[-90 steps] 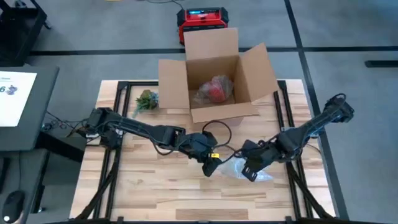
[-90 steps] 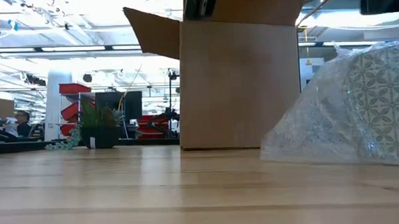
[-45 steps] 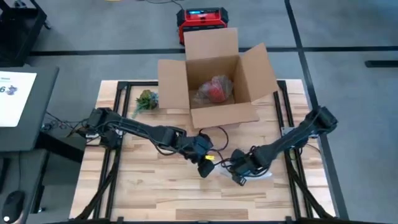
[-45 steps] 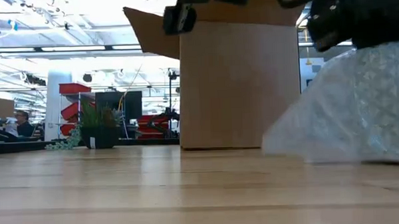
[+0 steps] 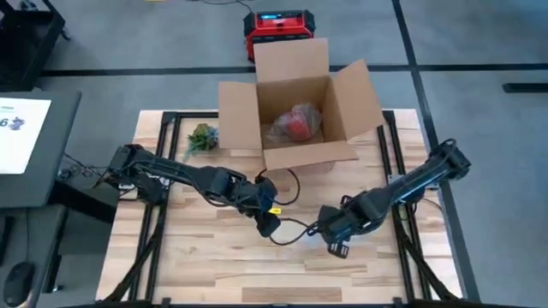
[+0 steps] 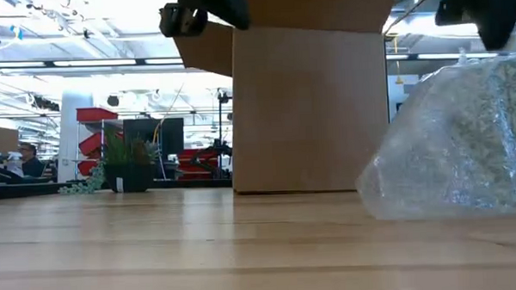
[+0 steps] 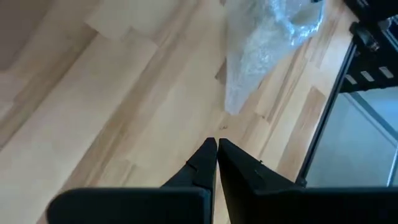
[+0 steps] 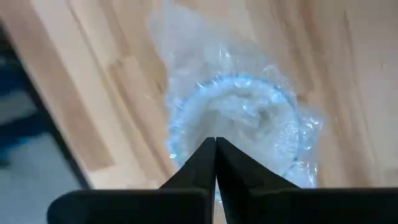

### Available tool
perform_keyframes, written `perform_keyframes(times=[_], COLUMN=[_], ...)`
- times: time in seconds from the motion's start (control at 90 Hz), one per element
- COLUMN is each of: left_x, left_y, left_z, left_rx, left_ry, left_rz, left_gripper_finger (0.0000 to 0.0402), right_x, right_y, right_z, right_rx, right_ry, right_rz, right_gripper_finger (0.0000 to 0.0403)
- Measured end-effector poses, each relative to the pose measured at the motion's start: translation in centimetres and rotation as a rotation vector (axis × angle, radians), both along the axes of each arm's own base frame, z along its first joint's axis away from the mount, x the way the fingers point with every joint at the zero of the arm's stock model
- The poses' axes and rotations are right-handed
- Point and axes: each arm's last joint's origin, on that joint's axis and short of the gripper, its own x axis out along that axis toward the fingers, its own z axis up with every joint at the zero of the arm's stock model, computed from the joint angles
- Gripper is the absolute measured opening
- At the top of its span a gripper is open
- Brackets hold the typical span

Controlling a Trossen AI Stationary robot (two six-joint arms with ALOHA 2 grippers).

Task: Wrap mug
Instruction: Wrap the white mug with bubble wrap

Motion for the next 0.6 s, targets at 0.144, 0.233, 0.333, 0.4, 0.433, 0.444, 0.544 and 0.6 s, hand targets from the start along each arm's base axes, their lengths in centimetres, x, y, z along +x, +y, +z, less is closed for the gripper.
perform_keyframes(times=[0.144, 0.233, 0.333, 0.4, 0.433, 0.444, 0.544, 0.6], left_x=[0.1, 0.1, 0.1, 0.1, 0.1, 0.1, 0.1, 0.1], left_y=[0.0, 0.0, -0.2, -0.3, -0.4, -0.4, -0.5, -0.5], left_z=[0.0, -0.1, 0.0, -0.1, -0.1, 0.0, 0.0, 0.0], left_rx=[-0.002, -0.002, -0.001, -0.003, -0.006, -0.006, -0.008, -0.010], left_ry=[-0.008, -0.007, -0.007, -0.007, -0.008, -0.009, -0.011, -0.017], left_rz=[0.001, 0.001, -0.003, -0.004, -0.001, 0.000, 0.006, 0.008], left_gripper_finger=[0.0000, 0.0000, 0.0000, 0.0000, 0.0000, 0.0000, 0.0000, 0.0000], right_x=[0.6, 1.1, 1.2, 1.1, 1.0, 1.0, 1.1, 1.2], right_y=[0.4, 0.6, 0.3, 0.1, 0.0, 0.0, 0.1, 0.1], right_z=[-0.7, -2.6, -5.2, -6.9, -7.7, -7.9, -9.4, -9.6], right_rx=[0.002, -0.007, -0.036, -0.052, -0.059, -0.061, -0.078, -0.082], right_ry=[-0.098, -0.078, 0.008, 0.052, 0.065, 0.071, 0.102, 0.115], right_rz=[0.015, 0.017, 0.002, 0.004, 0.006, 0.007, 0.017, 0.024], right_gripper_finger=[0.0001, 0.0001, 0.0001, 0.0001, 0.0001, 0.0001, 0.0001, 0.0001])
